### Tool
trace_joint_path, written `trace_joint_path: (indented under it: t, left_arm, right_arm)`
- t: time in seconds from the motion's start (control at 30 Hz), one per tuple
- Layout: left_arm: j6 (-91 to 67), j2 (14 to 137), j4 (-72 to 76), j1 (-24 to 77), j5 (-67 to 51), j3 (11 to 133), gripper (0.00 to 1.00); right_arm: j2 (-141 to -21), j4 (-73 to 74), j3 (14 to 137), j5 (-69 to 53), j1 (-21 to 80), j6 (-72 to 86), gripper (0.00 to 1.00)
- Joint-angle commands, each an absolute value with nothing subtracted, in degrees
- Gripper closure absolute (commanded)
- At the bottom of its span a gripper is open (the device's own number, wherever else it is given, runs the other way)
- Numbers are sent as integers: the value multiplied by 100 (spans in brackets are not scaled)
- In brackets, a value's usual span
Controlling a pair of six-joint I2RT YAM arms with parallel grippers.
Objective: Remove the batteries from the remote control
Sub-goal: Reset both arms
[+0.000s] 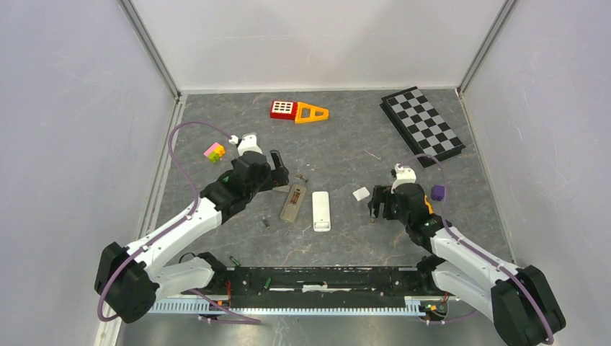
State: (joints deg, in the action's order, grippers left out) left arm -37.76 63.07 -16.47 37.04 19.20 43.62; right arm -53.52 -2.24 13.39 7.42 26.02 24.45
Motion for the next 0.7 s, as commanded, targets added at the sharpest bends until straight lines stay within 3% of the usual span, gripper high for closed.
trace_joint_path:
  t: [0.0, 0.23, 0.47, 0.67]
  left_arm:
    - [-3401, 6113, -1888, 3648, 2101, 4491, 0]
    - [-3451, 5890, -2230, 3647, 2751, 4825, 0]
    - [-3694, 5920, -2996, 3647, 3653, 5361, 0]
    - [-3579, 5743, -2796, 3648, 3815, 5229, 0]
  right_arm:
    - [-5033, 475, 2217, 1227, 2602, 1939, 3]
    - [-5186, 820, 3317, 1910, 1920, 1218, 2]
    - [-5081, 905, 3935, 1084, 520, 986, 2]
    - [-4886, 885, 3882, 885, 443, 968, 2]
